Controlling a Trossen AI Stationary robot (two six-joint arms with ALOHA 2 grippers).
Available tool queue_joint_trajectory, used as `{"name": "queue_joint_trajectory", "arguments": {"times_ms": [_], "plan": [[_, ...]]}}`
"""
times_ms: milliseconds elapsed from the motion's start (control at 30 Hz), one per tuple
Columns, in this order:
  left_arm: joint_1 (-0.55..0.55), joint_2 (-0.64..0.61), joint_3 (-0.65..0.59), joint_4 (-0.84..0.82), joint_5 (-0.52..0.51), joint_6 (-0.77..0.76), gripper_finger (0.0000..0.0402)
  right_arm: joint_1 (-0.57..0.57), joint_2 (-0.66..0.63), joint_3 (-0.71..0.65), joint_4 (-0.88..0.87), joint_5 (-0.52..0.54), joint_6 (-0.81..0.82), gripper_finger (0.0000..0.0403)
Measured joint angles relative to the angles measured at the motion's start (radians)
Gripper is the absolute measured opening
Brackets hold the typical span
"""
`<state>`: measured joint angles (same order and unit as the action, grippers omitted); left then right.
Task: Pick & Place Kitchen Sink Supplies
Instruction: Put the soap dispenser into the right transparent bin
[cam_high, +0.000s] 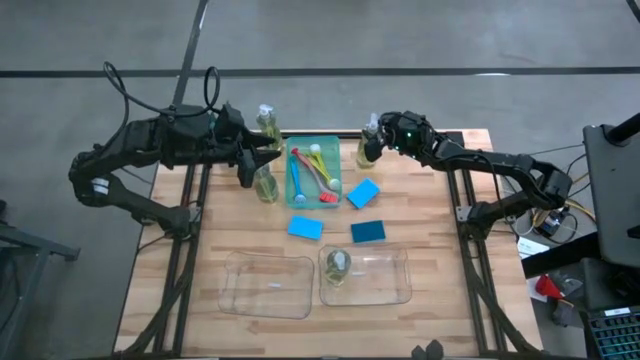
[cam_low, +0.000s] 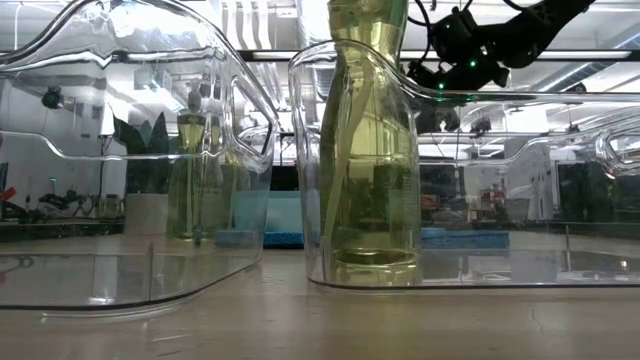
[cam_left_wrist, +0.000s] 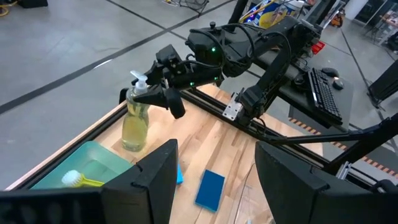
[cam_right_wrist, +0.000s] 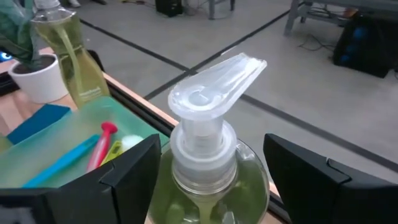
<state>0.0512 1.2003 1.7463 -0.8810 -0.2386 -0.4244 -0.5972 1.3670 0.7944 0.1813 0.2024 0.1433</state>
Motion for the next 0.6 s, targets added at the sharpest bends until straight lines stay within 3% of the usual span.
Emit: {"name": "queue_joint_trajectory", "arguments": {"times_ms": [600], "plan": [[0.0, 0.0, 0.0, -0.003, -0.017, 0.003, 0.0207, 0.008, -0.015, 0.028, -0.059, -0.016, -0.03, 0.0355]]}}
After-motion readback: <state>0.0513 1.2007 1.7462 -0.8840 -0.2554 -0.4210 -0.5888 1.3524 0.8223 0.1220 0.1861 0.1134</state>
